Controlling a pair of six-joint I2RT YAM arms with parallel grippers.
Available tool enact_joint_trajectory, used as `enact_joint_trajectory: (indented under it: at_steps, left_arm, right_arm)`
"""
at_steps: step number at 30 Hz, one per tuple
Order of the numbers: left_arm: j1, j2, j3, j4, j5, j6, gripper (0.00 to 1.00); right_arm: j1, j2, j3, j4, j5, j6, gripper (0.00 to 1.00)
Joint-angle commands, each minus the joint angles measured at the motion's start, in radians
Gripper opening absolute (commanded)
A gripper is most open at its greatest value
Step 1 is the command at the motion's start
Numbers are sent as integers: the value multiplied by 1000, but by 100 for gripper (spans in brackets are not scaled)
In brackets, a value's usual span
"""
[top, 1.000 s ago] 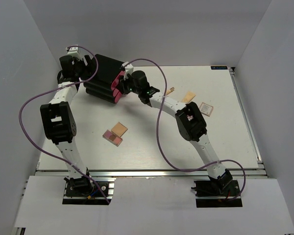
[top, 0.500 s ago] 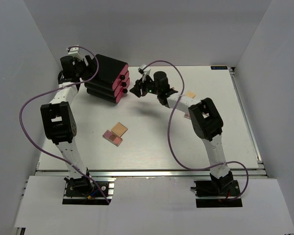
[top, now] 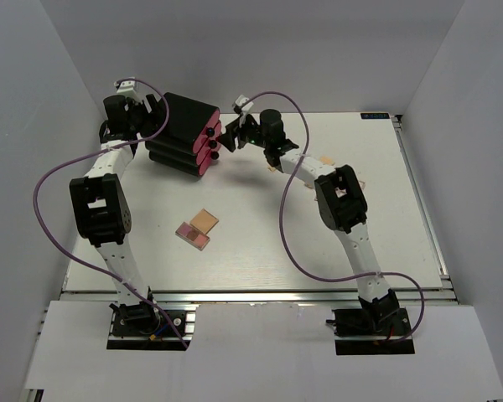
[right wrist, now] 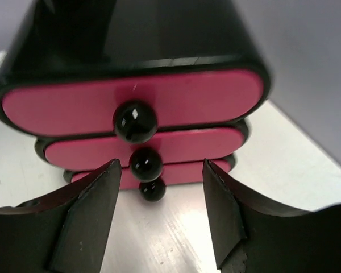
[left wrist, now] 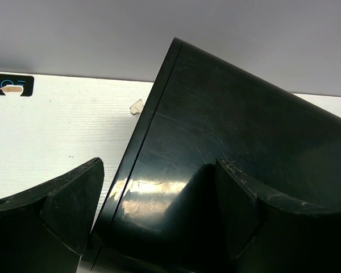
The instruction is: Organize the makeup
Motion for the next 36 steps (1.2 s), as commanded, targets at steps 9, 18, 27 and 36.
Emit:
enact_joint_trajectory:
  at_steps: [9, 18, 27, 36]
  left_arm:
    - [-50, 68, -64, -254, 59, 8, 87]
    - [-50, 56, -73, -268, 56, 13, 87]
    - [-50, 54, -78, -263, 59, 13, 87]
    - [-50, 42, -88, -266, 59, 16, 87]
  right_arm:
    - [39, 95, 123, -54, 18, -77, 67]
    - [53, 185, 227, -38, 5, -99, 66]
    - [55, 198, 207, -46, -11, -113, 60]
    - [55, 202, 194, 8, -84, -131, 41]
